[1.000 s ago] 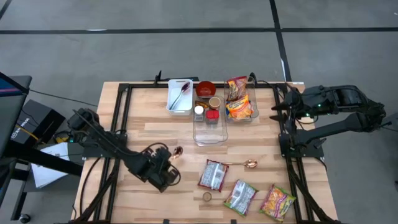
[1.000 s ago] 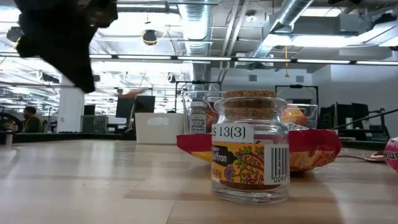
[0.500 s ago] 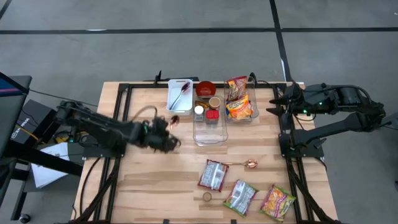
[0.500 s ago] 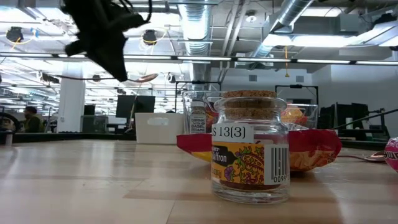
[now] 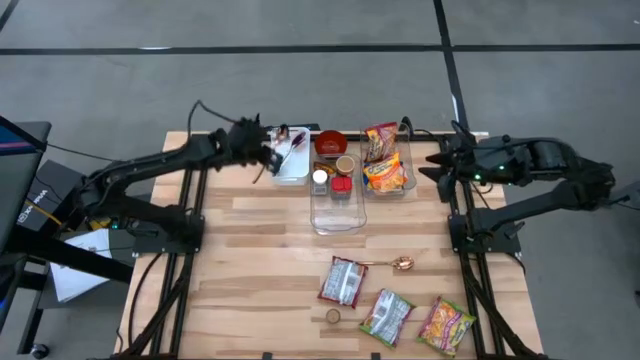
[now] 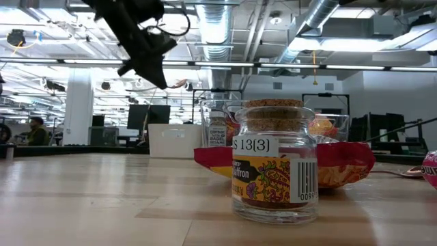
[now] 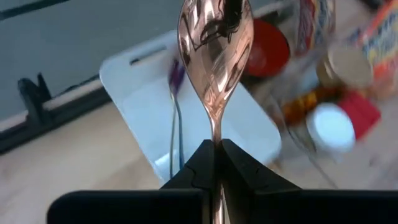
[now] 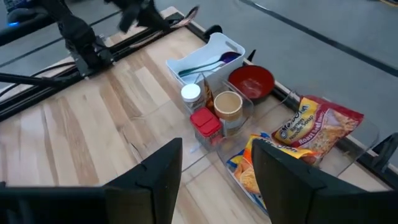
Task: Pick & Place Food Item
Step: Put the left gold spoon into the white bin
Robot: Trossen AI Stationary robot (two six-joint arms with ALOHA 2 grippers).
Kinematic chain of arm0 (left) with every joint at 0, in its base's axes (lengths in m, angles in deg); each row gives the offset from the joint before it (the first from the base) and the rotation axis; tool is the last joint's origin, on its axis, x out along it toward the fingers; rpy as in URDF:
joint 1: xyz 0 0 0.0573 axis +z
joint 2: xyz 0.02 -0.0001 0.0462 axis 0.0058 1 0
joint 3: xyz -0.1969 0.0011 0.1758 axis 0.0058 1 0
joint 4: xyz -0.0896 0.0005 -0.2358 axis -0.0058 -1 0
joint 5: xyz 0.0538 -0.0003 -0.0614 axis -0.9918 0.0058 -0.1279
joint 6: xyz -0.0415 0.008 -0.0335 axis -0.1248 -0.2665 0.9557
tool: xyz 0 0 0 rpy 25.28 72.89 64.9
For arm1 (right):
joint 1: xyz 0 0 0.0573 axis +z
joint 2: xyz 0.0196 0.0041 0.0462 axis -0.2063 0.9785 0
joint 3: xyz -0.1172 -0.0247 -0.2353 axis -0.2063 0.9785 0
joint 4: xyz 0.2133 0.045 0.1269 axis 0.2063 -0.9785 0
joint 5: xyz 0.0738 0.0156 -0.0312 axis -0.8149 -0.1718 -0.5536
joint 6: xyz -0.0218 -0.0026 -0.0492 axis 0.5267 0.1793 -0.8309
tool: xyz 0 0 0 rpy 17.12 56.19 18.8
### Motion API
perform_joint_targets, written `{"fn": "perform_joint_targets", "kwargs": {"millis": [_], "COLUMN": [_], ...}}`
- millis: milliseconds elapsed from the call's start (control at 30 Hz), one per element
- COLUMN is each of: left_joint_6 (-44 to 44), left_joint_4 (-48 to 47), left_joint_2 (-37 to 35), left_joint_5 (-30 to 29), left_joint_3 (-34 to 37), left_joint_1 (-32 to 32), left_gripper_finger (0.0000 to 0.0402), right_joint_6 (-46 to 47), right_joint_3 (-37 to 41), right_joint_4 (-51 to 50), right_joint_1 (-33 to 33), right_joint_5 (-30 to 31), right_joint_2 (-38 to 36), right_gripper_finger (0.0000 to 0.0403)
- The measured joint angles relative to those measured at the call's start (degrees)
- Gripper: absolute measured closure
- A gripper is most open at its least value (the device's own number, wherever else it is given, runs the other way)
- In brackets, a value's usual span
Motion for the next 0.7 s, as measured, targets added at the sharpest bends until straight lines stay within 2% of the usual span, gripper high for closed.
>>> {"fn": "perform_joint_targets", "kwargs": {"millis": [133, 267, 500, 700], "left_joint_6": [-3.0, -4.5, -5.2, -7.9], "left_joint_4": [6.4, 12.1, 19.8, 22.3], "left_joint_2": [2.7, 6.9, 14.7, 19.4], "left_joint_5": [7.4, 12.0, 15.3, 15.3], "left_joint_3": [0.0, -0.1, -0.4, -4.7], "left_joint_1": [7.0, 10.3, 11.2, 11.4], "left_gripper_finger": [0.0396, 0.0396, 0.0396, 0.0396], "right_joint_6": [1.0, 2.4, 5.6, 5.6], "right_joint_3": [0.0, 0.0, 0.0, 0.0], "right_joint_4": [1.1, 1.0, 1.8, 4.2], "right_joint_1": [-0.5, -1.7, -2.7, -2.7], "right_joint_5": [0.4, 0.4, 0.0, -0.1], "right_joint_2": [1.8, 4.2, 7.3, 8.3], "right_gripper_finger": [0.0216, 0.0216, 0.0216, 0.0216]}}
